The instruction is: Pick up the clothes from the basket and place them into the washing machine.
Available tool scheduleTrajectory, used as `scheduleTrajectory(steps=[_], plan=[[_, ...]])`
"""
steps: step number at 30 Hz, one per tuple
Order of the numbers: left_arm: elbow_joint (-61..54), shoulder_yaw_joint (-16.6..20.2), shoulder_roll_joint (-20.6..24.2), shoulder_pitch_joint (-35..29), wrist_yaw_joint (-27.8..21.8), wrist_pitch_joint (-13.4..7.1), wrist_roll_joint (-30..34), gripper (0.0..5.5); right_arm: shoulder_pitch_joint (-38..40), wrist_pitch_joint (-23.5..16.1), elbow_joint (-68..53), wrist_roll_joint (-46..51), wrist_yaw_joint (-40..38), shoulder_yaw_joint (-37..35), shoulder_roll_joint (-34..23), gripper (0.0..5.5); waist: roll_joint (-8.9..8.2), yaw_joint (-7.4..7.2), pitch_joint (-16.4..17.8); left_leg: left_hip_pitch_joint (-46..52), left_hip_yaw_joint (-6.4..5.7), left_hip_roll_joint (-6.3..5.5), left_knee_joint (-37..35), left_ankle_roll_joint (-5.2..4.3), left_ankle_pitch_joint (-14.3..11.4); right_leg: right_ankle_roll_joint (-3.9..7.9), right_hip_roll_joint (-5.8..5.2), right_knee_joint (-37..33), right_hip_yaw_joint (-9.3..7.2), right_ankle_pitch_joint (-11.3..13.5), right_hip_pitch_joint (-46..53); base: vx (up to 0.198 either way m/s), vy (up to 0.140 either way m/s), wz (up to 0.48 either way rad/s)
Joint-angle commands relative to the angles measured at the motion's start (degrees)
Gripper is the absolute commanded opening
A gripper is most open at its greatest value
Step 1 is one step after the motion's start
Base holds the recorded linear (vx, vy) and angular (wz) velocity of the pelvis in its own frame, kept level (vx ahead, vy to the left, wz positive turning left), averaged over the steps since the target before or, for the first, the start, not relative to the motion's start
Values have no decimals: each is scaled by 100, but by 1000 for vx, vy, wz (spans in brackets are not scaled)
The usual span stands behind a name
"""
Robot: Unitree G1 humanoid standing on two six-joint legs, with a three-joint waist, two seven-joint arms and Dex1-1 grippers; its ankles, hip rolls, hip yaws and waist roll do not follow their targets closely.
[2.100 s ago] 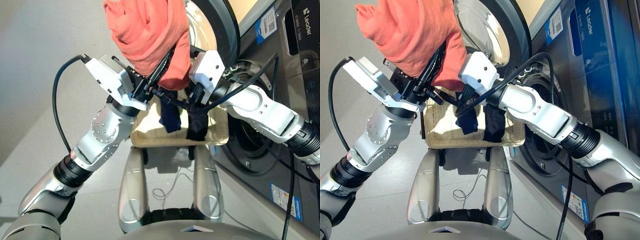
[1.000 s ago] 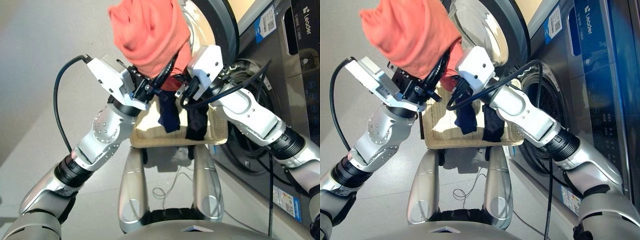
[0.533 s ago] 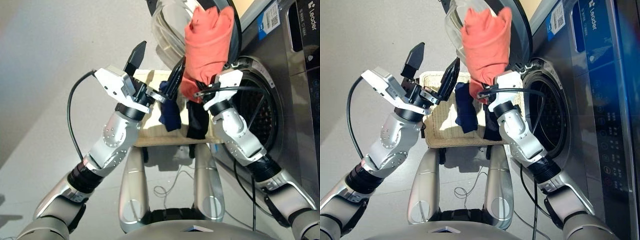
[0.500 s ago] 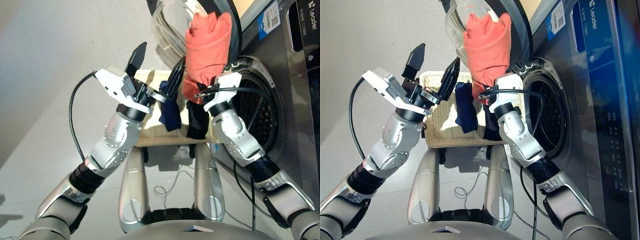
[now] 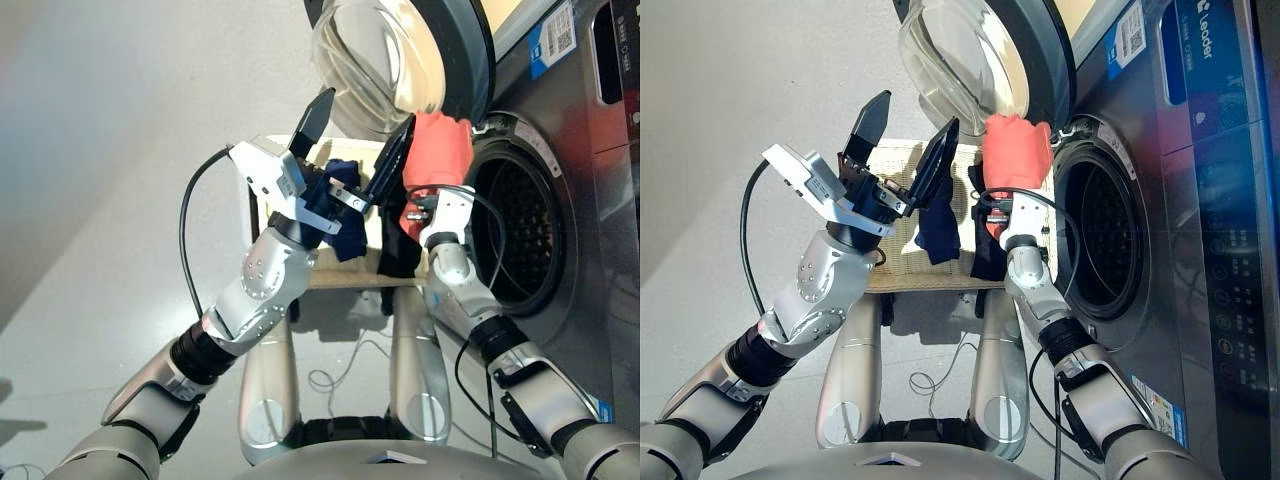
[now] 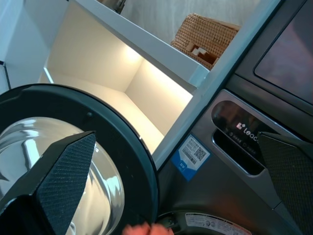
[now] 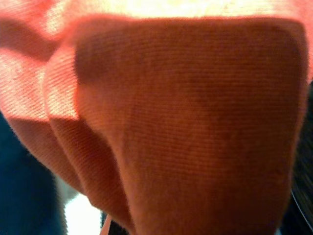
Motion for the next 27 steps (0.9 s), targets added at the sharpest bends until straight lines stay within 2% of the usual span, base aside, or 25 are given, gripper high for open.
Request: scheduleTrajectory(steps=[1, 10, 21, 27], plan=[[-526, 97, -200, -255, 60, -442, -61, 550, -265, -574, 262, 468, -212, -611, 4, 0, 278, 4, -85, 114, 3, -96, 465, 59, -437, -35, 12, 81, 91, -72, 65, 0, 0, 0], [-530, 254, -267, -333, 201, -444, -66, 550, -320, -836, 1369, 1453, -581, -1690, -216, 0, 319, -6, -85, -110, -42, -97, 660, 65, -518, -52, -10, 351, 85, -213, -163, 0, 0, 0], [-618, 184, -268, -408, 304, -407, 39, 550, -823, -967, 1842, 1709, -1066, -2422, -1247, 0, 428, 12, -85, -604, -64, -101, 1078, 64, -669, -72, -18, 818, 72, -418, -677, 0, 0, 0], [-875, 158, -137, -534, 350, -414, 218, 550, -1197, -967, 2011, 1826, -1147, -2547, -1870, 0, 523, 21, -85, -1011, -56, -127, 1312, 65, -705, -83, 33, 1081, 132, -456, -1135, 0, 0, 0]])
